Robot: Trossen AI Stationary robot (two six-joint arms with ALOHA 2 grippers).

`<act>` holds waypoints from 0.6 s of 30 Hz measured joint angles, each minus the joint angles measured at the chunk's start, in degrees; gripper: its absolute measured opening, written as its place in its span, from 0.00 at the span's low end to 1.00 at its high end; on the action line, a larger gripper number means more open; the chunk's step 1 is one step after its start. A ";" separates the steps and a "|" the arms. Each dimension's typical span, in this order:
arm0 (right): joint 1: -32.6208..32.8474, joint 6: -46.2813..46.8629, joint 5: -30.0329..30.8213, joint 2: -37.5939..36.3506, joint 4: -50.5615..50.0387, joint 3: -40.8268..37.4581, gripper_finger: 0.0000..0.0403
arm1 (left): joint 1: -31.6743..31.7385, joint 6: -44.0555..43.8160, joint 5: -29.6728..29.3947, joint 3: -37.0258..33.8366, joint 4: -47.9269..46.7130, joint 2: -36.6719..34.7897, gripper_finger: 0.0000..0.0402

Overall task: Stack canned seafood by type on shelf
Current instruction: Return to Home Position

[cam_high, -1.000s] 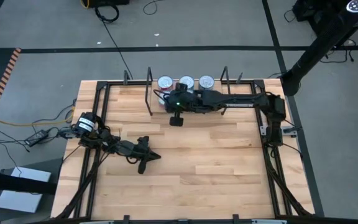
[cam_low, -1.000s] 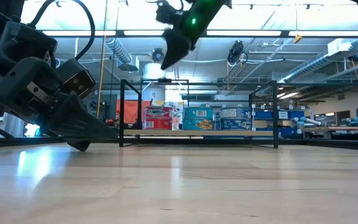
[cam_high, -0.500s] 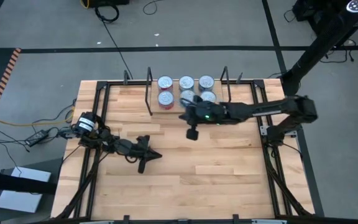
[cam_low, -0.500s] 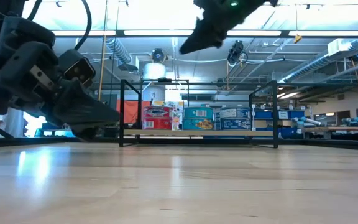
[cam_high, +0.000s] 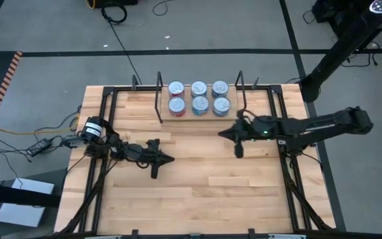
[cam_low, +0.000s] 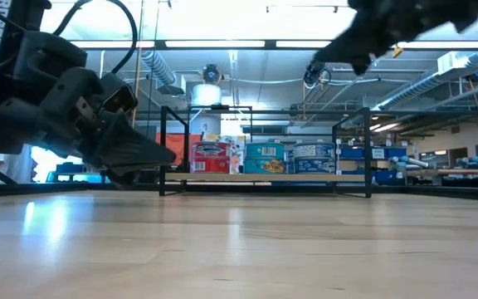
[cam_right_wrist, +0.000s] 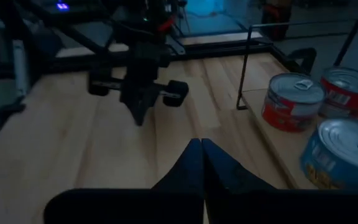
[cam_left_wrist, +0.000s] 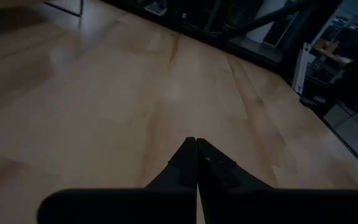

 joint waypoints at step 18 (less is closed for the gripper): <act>-0.04 1.51 0.82 -32.89 -6.67 -15.67 0.00 | 14.25 4.76 13.55 -0.46 -6.63 -15.26 0.01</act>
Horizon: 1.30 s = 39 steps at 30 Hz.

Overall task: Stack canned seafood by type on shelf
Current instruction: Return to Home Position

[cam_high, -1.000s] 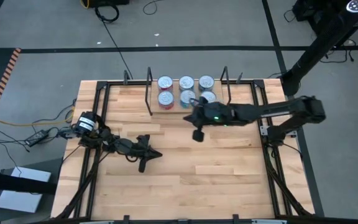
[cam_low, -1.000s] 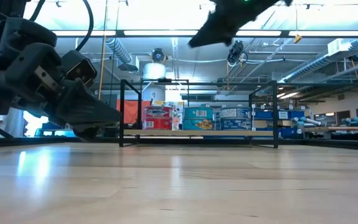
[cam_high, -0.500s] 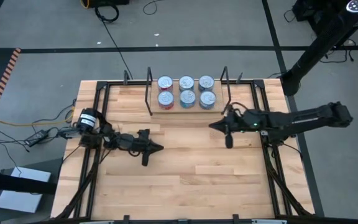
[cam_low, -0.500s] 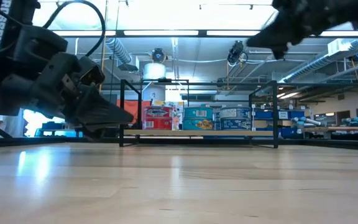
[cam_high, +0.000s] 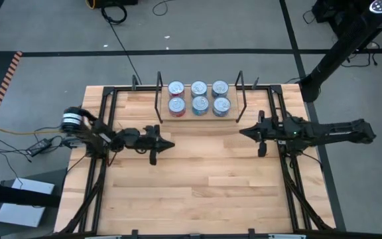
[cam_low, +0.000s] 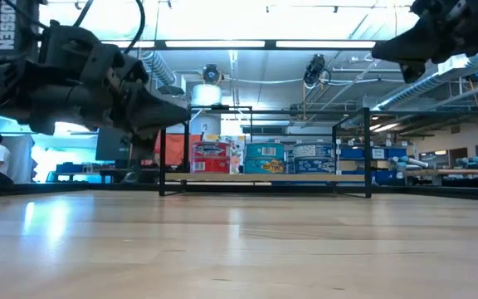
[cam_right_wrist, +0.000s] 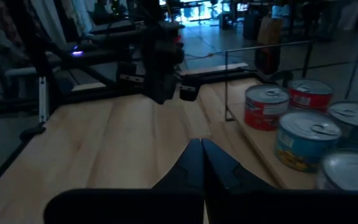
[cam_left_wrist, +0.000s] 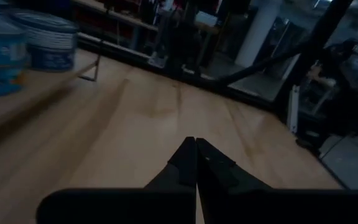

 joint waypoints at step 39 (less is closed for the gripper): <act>-0.02 2.43 3.87 -24.26 -1.06 -12.31 0.00 | 16.57 7.91 -3.92 -6.71 -75.05 -72.55 0.01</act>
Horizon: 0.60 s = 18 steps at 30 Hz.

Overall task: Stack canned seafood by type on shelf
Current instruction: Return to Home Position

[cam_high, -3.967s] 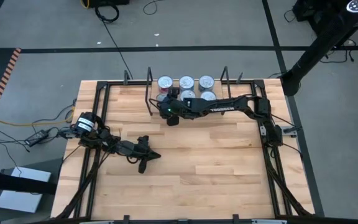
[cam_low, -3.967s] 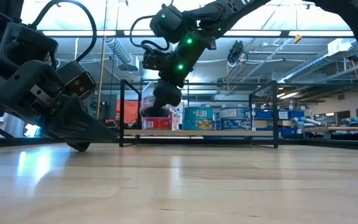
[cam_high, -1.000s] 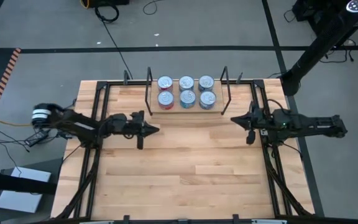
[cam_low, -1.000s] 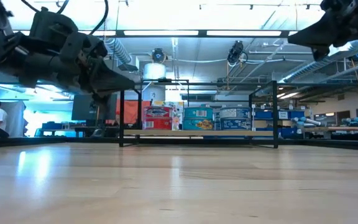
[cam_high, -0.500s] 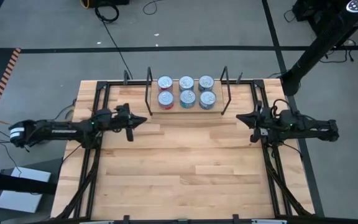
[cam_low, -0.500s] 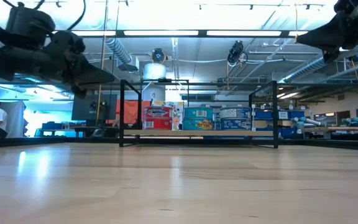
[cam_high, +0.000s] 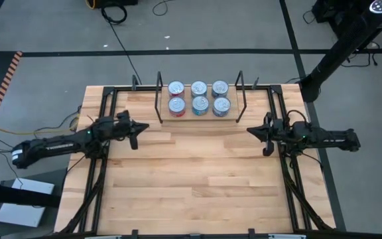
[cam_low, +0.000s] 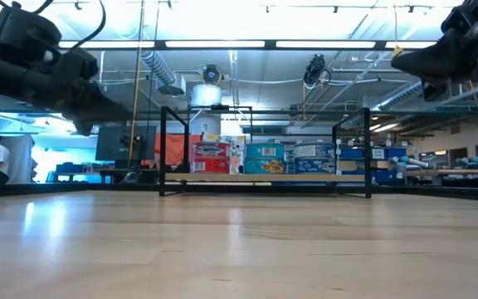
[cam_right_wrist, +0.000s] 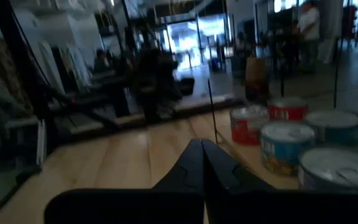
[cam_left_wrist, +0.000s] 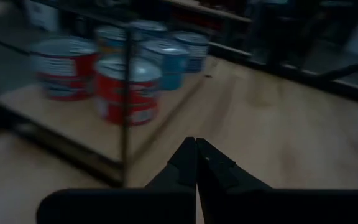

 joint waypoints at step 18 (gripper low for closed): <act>-6.25 -2.70 -0.54 0.68 6.30 -5.59 0.00 | -0.68 0.59 -11.71 3.96 -24.88 -22.30 0.01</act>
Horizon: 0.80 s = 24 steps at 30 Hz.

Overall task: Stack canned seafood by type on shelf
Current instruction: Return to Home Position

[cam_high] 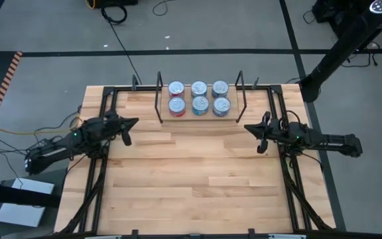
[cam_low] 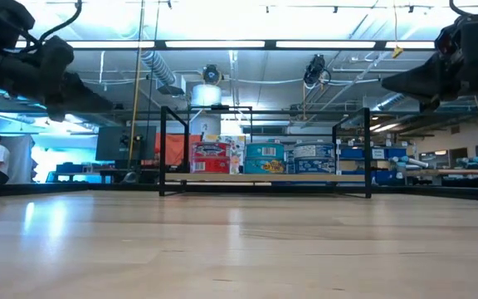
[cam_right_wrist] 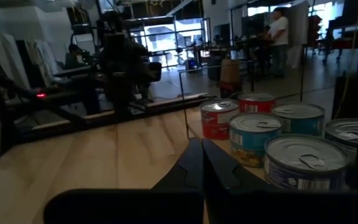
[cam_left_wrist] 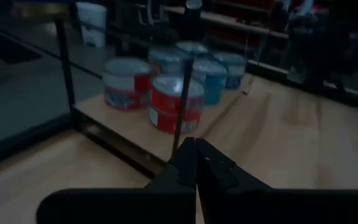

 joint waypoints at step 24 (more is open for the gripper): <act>-3.73 -7.71 -0.68 0.22 -0.23 0.04 0.02 | -1.73 11.38 -5.56 -6.73 19.68 1.94 0.01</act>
